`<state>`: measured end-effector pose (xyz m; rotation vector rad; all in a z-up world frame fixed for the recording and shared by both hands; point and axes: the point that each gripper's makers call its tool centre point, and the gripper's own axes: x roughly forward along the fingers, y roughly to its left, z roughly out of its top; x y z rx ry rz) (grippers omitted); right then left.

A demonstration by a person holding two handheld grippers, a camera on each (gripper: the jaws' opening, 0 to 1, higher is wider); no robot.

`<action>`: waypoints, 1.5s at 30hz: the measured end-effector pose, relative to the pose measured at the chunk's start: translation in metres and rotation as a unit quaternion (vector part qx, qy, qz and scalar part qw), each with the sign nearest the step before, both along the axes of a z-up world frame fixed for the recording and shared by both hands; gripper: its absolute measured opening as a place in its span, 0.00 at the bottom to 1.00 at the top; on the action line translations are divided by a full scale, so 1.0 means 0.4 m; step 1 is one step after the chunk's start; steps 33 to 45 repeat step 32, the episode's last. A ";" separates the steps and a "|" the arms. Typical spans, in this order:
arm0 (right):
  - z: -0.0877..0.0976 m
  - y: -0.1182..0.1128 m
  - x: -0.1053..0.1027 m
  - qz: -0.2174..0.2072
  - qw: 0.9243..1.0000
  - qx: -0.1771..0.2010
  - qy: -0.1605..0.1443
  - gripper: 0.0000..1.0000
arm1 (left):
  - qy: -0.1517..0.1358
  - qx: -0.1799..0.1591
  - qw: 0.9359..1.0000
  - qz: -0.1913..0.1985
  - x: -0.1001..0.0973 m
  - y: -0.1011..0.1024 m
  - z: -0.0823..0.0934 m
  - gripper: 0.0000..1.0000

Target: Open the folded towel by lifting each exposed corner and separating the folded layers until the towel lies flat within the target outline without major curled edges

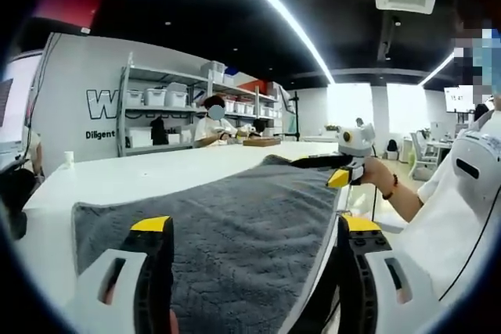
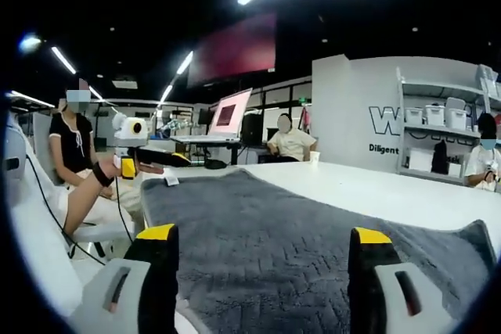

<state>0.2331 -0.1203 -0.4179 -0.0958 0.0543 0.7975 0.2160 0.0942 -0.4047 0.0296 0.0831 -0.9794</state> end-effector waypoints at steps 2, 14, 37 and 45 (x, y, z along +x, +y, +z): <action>-0.005 0.001 -0.003 0.003 1.000 -0.003 0.003 0.89 | -0.001 0.002 1.000 -0.002 -0.002 -0.001 -0.002 0.84; 0.019 0.007 -0.029 0.006 1.000 0.006 -0.012 0.89 | -0.003 -0.002 1.000 -0.002 -0.003 -0.002 0.007 0.84; 0.006 0.018 -0.045 0.017 1.000 0.008 -0.002 0.89 | -0.006 -0.003 1.000 -0.006 -0.007 -0.011 0.017 0.84; 0.006 0.018 -0.045 0.017 1.000 0.008 -0.002 0.89 | -0.006 -0.003 1.000 -0.006 -0.007 -0.011 0.017 0.84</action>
